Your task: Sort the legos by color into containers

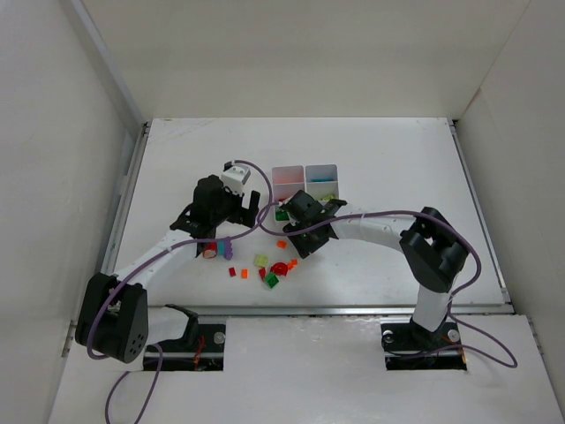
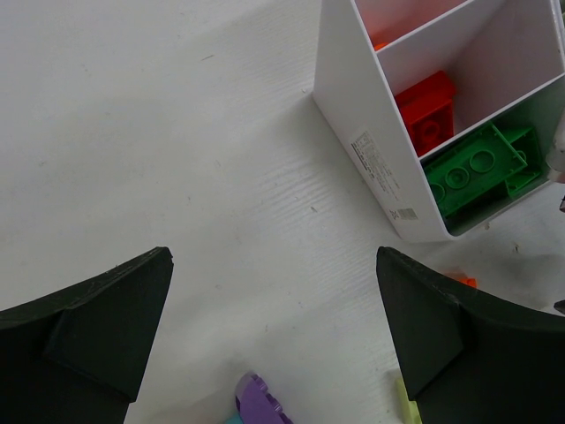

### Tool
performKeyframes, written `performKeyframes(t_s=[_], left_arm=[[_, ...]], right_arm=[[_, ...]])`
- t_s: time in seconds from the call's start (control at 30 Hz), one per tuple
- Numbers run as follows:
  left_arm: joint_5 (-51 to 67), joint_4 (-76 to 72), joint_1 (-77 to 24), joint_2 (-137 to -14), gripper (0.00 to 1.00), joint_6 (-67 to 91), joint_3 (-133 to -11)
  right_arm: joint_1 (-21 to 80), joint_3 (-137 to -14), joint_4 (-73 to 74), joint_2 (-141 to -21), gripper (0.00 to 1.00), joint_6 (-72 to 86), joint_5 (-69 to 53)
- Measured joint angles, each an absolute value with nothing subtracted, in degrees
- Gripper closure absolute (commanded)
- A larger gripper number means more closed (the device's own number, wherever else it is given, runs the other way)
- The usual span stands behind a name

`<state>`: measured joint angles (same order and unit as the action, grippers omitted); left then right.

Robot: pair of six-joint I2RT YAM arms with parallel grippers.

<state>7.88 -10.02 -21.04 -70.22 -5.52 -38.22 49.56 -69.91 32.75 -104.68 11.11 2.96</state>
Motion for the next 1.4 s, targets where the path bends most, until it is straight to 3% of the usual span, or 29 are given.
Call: performKeyframes(t_s=[0.7,0.97,1.1,1.27,1.4], left_arm=[[6.68,-10.02,-22.13,-70.22,0.0,-6.66,-37.93],[6.33,-9.87,-22.13,-70.22,0.0,-7.01,-37.85],[5.96,-9.85,-22.13,-70.22,0.0,-7.16,-37.85],[5.61,-9.85,-22.11,-70.22,0.0,-7.33,-37.85],[5.58,-10.0,-22.11,-70.22,0.0,-7.35,-37.85]], right_arm=[[51.46,-75.02,33.67,-107.72,0.49,-9.67,-5.63],[51.46,-75.18,34.06,-109.06,0.57,-12.71,-7.55],[51.46,-76.07,34.89,-110.5,0.68,-14.57,-8.78],[51.44,-77.03,36.25,-111.11,0.68,-15.27,-9.52],[51.46,-77.03,36.42,-111.11,0.76,-14.61,-9.47]])
